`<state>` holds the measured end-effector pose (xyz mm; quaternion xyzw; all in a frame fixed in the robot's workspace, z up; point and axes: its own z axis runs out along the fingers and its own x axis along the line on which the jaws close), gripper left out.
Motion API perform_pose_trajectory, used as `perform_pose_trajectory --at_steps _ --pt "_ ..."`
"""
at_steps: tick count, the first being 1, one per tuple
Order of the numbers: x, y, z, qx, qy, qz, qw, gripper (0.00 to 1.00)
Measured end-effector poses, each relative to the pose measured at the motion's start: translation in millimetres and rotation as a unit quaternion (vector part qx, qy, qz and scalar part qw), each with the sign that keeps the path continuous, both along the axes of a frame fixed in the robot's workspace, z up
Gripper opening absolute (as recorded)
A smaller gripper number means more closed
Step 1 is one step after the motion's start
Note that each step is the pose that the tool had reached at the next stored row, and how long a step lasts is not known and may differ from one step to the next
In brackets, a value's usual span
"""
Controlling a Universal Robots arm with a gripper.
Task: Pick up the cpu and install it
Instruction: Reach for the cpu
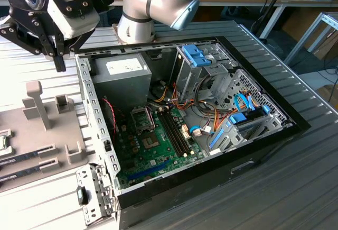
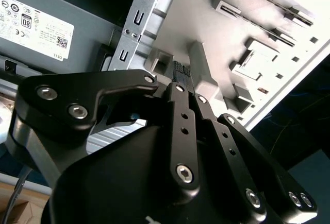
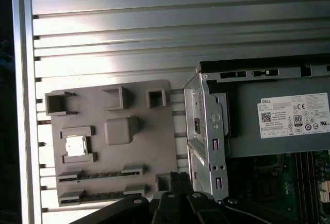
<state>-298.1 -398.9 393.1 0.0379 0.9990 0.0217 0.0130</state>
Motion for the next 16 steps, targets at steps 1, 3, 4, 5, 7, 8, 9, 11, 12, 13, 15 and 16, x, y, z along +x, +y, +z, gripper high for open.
perform_pose_trajectory --at_steps 1,3,4,5,7,8,9,11,12,13,15,16 --pt "-0.4 0.0 0.0 0.0000 0.0000 0.000 1.00000 0.11" --pt "-1.1 0.0 0.0 0.0000 0.0000 0.000 1.00000 0.11" --pt "-1.7 0.0 0.0 0.0000 0.0000 0.000 1.00000 0.11" --pt "-2.0 0.0 0.0 0.0000 0.0000 0.000 1.00000 0.11" --pt "-2.9 0.0 0.0 0.0000 0.0000 0.000 1.00000 0.11" --pt "-3.4 0.0 0.0 0.0000 0.0000 0.000 1.00000 0.11" --pt "-3.9 0.0 0.0 0.0000 0.0000 0.000 1.00000 0.11" --pt "-4.8 0.0 0.0 0.0000 0.0000 0.000 1.00000 0.11" --pt "-5.1 0.0 0.0 0.0000 0.0000 0.000 1.00000 0.11" --pt "-5.6 0.0 0.0 0.0000 0.0000 0.000 1.00000 0.11" --pt "-6.6 0.0 -0.1 0.0000 0.0000 0.000 1.00000 0.11" --pt "-7.0 0.0 -0.1 0.0000 0.0000 0.000 1.00000 0.11"
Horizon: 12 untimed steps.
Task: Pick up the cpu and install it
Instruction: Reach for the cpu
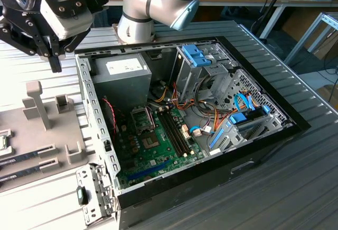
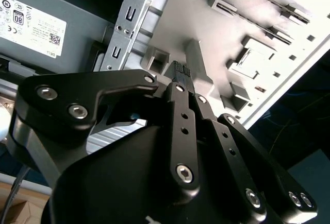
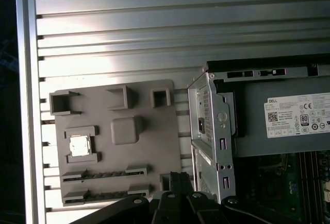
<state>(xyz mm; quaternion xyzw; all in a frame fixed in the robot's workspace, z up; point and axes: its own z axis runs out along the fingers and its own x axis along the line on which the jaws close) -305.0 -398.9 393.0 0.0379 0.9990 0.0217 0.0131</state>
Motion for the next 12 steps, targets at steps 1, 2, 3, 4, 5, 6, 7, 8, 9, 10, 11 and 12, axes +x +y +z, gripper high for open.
perform_pose_trajectory --at_steps 1,2,3,4,5,6,7,8,9,10,11,12 --pt "-0.5 0.0 0.0 0.0000 0.0000 0.000 1.00000 0.11" --pt "-1.0 0.0 0.0 0.0000 0.0000 0.000 1.00000 0.11" --pt "-1.4 0.0 0.0 0.0000 0.0000 0.000 1.00000 0.11" --pt "-1.8 0.0 0.0 0.0000 0.0000 0.000 1.00000 0.11" --pt "-2.2 0.0 0.0 0.0000 0.0000 0.000 1.00000 0.11" --pt "-2.6 0.0 0.0 0.0000 0.0000 0.000 1.00000 0.11" --pt "-2.9 0.0 0.0 0.0000 0.0000 0.000 1.00000 0.11" --pt "-3.2 0.0 0.0 0.0000 0.0000 0.000 1.00000 0.11" --pt "-3.5 0.0 0.0 0.0000 0.0000 0.000 1.00000 0.11" --pt "-3.9 0.0 0.0 0.0000 0.0000 0.000 1.00000 0.11" --pt "-4.2 0.0 0.0 0.0000 0.0000 0.000 1.00000 0.11" --pt "-4.6 0.0 0.0 0.0000 0.0000 0.000 1.00000 0.11"
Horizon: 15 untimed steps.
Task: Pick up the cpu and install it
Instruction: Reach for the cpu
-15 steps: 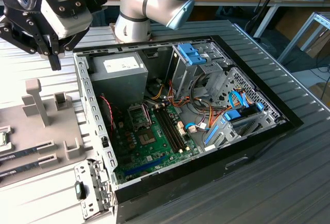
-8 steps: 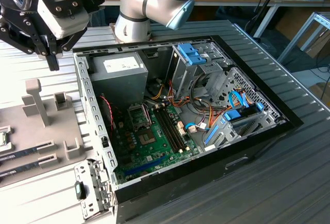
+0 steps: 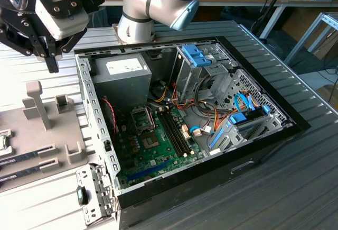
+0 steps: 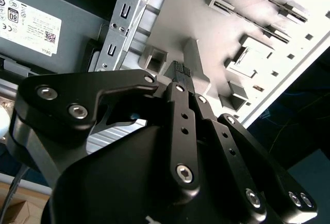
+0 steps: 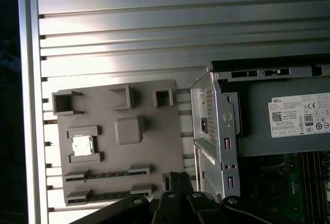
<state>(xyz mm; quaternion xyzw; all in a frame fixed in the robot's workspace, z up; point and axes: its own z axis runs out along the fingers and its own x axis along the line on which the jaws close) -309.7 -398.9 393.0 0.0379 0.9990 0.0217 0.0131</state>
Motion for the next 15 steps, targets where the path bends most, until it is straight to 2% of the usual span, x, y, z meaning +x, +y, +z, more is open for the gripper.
perform_pose_trajectory --at_steps 15 --pt "-7.1 0.0 -0.1 0.0000 0.0000 0.000 1.00000 0.11"
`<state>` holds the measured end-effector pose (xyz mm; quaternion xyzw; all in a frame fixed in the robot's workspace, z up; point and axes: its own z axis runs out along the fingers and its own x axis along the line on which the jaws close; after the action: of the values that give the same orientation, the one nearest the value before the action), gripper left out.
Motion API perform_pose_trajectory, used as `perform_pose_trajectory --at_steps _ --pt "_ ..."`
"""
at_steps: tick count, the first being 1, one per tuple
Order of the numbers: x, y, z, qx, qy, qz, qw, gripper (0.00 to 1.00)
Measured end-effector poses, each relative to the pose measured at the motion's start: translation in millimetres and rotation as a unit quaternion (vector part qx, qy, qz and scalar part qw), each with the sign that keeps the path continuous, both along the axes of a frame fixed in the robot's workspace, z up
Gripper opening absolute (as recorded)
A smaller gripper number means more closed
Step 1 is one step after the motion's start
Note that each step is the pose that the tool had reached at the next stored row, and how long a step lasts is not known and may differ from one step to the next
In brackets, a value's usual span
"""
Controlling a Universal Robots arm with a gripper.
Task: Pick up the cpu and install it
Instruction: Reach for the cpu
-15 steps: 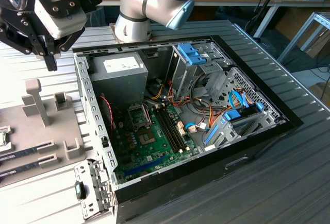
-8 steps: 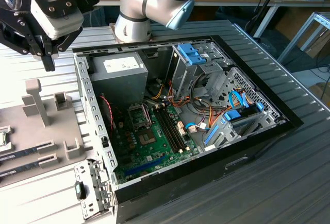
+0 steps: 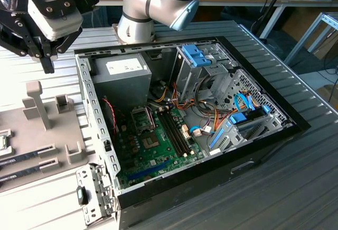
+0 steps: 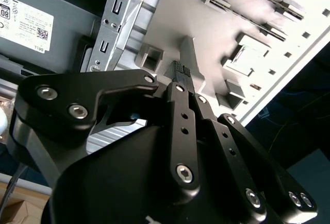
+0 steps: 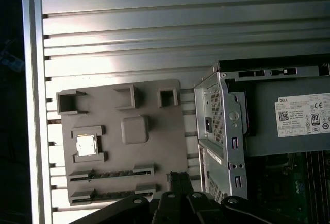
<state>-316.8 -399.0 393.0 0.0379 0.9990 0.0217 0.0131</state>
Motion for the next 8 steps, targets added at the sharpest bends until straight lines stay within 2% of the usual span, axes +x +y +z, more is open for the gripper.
perform_pose_trajectory --at_steps 8 --pt "-4.1 0.0 0.0 0.0000 0.0000 0.000 1.00000 0.11"
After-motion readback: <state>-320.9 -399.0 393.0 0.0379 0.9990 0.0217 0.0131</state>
